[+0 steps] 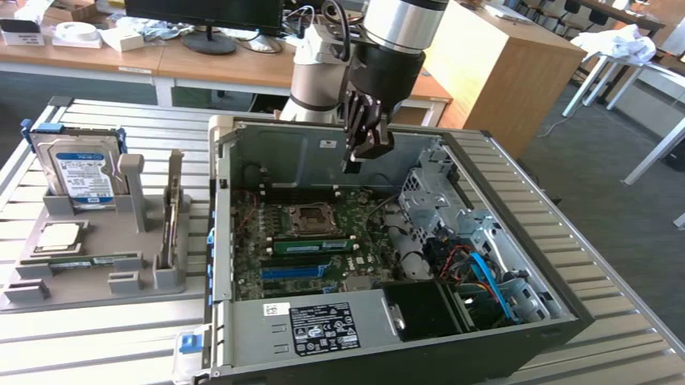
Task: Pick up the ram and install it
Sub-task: 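Press down the ram until it locks into place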
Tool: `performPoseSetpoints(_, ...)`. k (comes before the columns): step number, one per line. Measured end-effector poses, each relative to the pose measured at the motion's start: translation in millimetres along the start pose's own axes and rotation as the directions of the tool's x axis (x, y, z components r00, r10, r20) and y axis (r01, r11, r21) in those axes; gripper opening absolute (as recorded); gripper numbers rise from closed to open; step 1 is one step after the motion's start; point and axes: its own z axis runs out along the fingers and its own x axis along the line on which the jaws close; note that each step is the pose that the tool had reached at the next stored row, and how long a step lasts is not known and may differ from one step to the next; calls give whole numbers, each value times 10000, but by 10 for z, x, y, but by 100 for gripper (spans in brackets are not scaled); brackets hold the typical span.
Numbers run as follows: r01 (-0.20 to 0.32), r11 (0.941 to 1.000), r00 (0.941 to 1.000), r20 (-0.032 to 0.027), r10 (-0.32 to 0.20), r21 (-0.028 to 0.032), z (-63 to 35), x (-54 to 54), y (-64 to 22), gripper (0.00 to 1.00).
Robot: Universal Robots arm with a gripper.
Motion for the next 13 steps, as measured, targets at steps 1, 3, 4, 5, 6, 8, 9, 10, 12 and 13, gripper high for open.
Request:
performPoseSetpoints(1, 0, 10000, 10000, 0, 0, 0, 0, 0, 0, 10)
performPoseSetpoints(3, 2, 10000, 10000, -2, -2, 0, -1, 0, -5, 10)
performPoseSetpoints(4, 1, 10000, 10000, 0, -1, 0, -1, 0, -10, 10)
performPoseSetpoints(5, 0, 10000, 10000, 2, 0, 0, -1, 0, -18, 10)
performPoseSetpoints(6, 0, 10000, 10000, 5, 0, -1, -1, 0, -31, 10)
performPoseSetpoints(8, 0, 10000, 10000, 11, 0, 0, -2, 0, -71, 10)
performPoseSetpoints(9, -1, 10000, 10000, 14, 1, 0, -3, 0, -93, 10)
performPoseSetpoints(10, 0, 10000, 10000, 16, 0, -1, -3, 0, -115, 10)
performPoseSetpoints(12, 1, 10000, 10000, 21, -1, 0, -4, 0, -158, 10)
performPoseSetpoints(13, 1, 10000, 10000, 22, -1, 0, -5, 0, -178, 10)
